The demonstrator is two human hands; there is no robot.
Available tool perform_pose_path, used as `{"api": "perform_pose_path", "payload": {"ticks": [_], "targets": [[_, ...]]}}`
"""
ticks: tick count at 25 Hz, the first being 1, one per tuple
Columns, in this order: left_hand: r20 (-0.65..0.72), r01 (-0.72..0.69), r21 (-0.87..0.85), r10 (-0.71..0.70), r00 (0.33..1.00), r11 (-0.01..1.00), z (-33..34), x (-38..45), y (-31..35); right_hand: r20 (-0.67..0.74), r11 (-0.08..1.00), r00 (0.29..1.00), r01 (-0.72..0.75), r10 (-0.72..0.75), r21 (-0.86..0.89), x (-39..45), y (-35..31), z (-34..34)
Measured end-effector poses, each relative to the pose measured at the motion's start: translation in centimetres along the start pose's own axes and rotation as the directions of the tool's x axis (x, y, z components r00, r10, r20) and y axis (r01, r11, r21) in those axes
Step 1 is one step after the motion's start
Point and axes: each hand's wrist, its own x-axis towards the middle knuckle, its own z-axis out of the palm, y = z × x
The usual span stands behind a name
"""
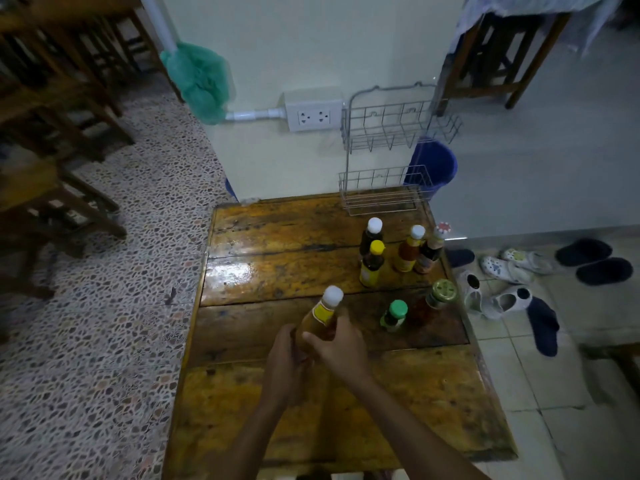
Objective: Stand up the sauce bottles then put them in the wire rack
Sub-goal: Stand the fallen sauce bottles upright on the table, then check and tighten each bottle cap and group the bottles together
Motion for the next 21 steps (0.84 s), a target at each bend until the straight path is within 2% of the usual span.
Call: {"api": "perform_pose_path", "payload": {"ticks": [3, 5, 7, 11, 16, 19, 21], "targets": [[-0.044, -0.021, -0.130, 0.015, 0.999, 0.991, 2.3, -1.4, 3.2, -0.032, 0.970, 0.981, 0.185, -0.192, -0.158, -1.3, 0.7, -2.9], [-0.027, -0.021, -0.246, 0.015, 1.000, 0.969, 4.4, -2.8, 4.0, -0.019, 0.933, 0.962, 0.261, -0.274, -0.249, -2.5, 2.1, -4.7], [0.015, -0.012, -0.311, 0.017, 1.000, 0.950, 6.5, -4.3, 4.0, 0.003, 0.915, 0.959, 0.272, -0.284, -0.297, -3.8, 3.8, -6.0], [0.031, -0.042, -0.320, 0.055, 0.998, 0.946, 9.1, -6.0, 3.5, 0.031, 0.876, 0.938, 0.335, -0.347, -0.346, -5.4, 6.3, -7.3], [0.039, 0.022, -0.358, -0.008, 0.999, 0.934, 9.5, -5.9, 2.3, 0.095, 0.837, 0.938, 0.342, -0.334, -0.427, -5.9, 5.8, -7.4], [0.039, -0.018, -0.318, 0.032, 0.999, 0.948, 9.7, -5.9, 1.8, 0.240, 0.814, 0.923, 0.380, -0.301, -0.440, -5.8, 4.8, -9.0], [0.022, -0.041, -0.299, 0.050, 0.998, 0.953, 10.0, -6.1, 1.7, 0.352, 0.733, 0.869, 0.486, -0.348, -0.476, -5.5, 3.3, -11.0]]}}
